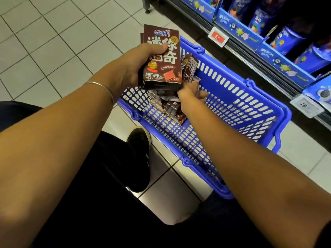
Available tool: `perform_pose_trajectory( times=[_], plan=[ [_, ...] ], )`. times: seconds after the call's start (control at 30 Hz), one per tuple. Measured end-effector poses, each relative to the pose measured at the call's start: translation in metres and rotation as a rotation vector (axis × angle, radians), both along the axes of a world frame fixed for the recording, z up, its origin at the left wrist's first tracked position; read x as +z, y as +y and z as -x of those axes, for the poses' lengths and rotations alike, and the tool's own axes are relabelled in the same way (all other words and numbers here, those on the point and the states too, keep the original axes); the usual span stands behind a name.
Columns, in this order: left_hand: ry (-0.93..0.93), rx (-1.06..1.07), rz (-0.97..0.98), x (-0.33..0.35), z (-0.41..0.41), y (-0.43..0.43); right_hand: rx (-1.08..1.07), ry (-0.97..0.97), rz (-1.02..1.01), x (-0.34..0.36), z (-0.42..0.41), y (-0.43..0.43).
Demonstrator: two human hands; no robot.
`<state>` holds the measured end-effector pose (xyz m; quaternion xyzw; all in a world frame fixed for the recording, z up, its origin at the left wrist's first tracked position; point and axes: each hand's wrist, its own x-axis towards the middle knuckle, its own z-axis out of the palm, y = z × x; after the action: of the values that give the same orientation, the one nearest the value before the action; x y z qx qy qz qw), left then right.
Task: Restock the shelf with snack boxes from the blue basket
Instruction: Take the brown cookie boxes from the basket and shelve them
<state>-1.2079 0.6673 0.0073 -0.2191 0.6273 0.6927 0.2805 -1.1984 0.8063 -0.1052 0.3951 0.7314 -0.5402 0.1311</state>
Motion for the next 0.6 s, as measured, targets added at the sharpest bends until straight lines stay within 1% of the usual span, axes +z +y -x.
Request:
perform_pose_trajectory(
  times=[0.03,0.1,0.17,0.23,0.43,0.6],
  plan=[
    [0.003,-0.005,0.001,0.002,0.001,0.001,0.007,0.003,0.01,0.0,0.002,0.0],
    [0.003,-0.017,-0.001,0.003,0.001,0.004,-0.035,-0.004,0.136,-0.003,0.002,0.004],
    [0.002,-0.031,0.0,0.004,0.001,0.007,-0.064,-0.058,0.235,-0.005,-0.006,0.011],
    [0.001,-0.042,0.015,0.004,0.001,0.009,-0.072,-0.104,0.286,-0.009,-0.016,0.02],
    [-0.003,-0.042,0.0,0.002,0.001,0.01,-0.236,-0.021,0.371,-0.014,-0.043,0.03],
    [0.003,-0.036,0.019,-0.002,0.001,0.007,-0.33,-0.041,0.358,-0.027,-0.062,0.036]
  ],
)
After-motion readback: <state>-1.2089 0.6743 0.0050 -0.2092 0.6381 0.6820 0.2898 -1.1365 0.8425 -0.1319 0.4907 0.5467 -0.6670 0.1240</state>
